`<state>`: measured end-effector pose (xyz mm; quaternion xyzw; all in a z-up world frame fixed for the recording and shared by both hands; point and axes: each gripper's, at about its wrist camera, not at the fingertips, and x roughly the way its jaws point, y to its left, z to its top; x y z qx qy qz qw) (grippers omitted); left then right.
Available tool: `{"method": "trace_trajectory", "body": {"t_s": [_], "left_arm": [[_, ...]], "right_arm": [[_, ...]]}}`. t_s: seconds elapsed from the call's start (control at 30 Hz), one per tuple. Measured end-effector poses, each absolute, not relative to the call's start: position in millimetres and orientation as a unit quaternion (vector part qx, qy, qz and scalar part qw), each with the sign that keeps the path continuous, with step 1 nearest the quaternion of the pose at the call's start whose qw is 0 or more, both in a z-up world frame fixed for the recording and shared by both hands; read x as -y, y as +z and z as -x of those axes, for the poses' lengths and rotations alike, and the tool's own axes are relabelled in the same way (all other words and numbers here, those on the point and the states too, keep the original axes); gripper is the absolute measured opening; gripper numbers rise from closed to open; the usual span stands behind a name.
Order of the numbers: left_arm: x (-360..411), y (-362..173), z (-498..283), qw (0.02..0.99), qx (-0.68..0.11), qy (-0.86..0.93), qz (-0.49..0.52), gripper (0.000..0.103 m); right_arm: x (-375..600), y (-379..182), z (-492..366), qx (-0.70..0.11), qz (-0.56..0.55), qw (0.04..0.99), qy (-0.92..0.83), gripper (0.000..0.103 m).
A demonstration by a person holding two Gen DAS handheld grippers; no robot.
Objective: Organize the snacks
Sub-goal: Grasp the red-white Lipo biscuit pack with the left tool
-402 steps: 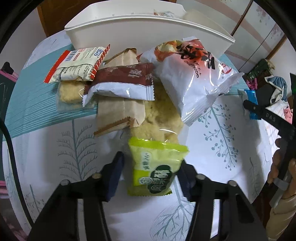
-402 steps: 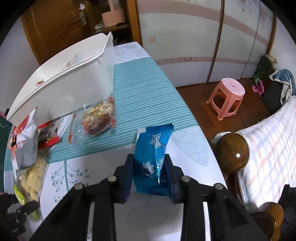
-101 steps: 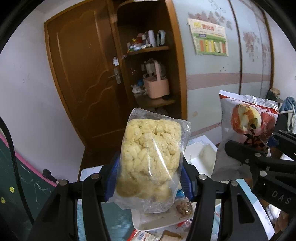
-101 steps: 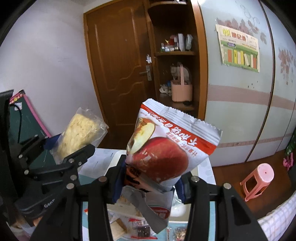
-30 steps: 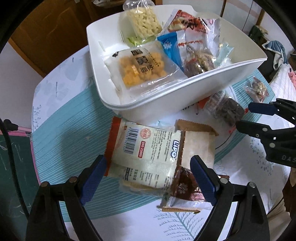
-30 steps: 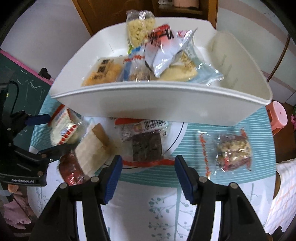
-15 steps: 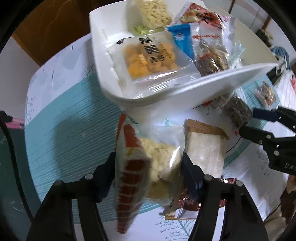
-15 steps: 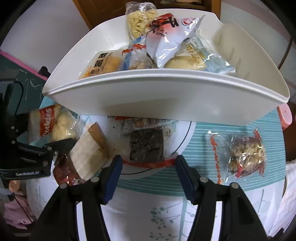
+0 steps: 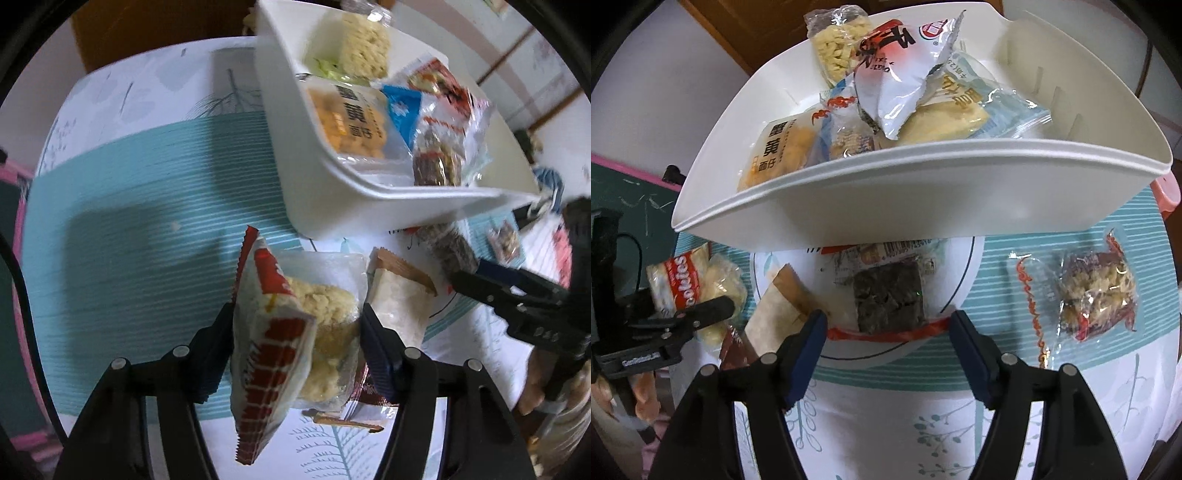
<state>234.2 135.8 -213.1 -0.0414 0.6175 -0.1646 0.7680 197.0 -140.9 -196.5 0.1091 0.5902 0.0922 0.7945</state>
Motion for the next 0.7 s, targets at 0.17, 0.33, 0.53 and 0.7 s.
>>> {"method": "trace_trajectory", "body": {"t_s": [0.17,0.33,0.53,0.7], "left_arm": [[-160.7,-213.3,-230.7,0.762,-0.620,-0.165,0.094,0.063],[-168.2,-213.3,-226.4,0.755,-0.625,-0.159,0.124,0.065],[-165.7,-214.4,-220.0,0.751,-0.630,-0.153,0.126,0.071],[-166.3,-210.8,-219.8,0.755,-0.628,-0.147,0.121,0.075]], "right_arm": [[132.9,-196.5,-199.3,-0.587,-0.096,0.800,0.076,0.070],[136.5,-197.0,-203.5,-0.590,-0.096,0.797,0.081,0.071],[119.1,-202.4,-200.6,-0.591,-0.074,0.799,0.084,0.076],[108.4,-205.3,-198.2,-0.591,-0.057,0.800,0.089,0.081]]}}
